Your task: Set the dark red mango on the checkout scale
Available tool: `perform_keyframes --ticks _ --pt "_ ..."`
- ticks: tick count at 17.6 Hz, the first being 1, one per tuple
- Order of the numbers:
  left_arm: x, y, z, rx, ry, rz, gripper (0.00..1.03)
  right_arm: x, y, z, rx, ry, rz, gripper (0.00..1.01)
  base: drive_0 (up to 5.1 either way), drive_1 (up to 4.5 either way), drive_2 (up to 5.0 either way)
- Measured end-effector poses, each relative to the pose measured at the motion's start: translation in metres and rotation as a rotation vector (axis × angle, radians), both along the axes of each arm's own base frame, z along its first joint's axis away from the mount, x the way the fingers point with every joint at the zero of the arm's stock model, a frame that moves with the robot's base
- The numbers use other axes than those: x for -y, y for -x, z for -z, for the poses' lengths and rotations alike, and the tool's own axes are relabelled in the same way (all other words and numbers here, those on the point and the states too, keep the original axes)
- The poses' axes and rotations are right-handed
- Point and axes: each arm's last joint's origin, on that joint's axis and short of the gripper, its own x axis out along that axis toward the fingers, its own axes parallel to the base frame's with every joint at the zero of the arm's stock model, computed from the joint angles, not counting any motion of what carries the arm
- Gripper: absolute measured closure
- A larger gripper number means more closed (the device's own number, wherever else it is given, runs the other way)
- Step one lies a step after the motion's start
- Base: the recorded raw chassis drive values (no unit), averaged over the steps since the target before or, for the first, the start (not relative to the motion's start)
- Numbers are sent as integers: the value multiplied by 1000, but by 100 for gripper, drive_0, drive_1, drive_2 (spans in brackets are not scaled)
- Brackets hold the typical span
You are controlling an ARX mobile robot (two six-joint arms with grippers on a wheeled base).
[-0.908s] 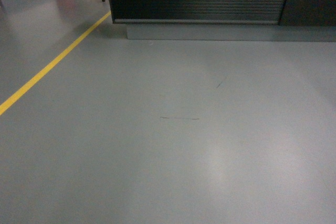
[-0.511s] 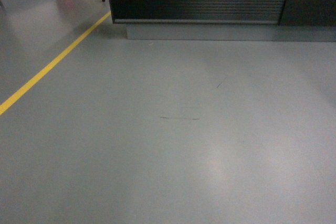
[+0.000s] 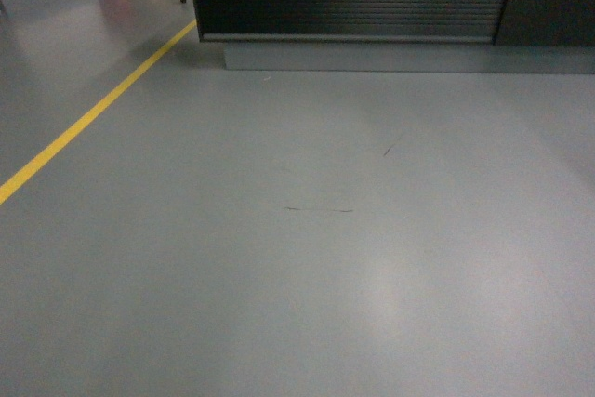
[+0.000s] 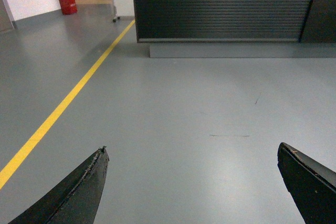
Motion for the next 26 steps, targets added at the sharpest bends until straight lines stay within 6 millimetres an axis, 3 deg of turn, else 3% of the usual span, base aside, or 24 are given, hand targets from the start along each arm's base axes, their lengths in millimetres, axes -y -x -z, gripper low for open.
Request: perform_keyframes --ticks 13,26 --pt "0 0 0 0 0 0 5 0 0 0 0 0 0 3 0 9 -9" --pt "0 0 0 1 0 1 5 0 0 0 1 0 0 3 1 420 -418"
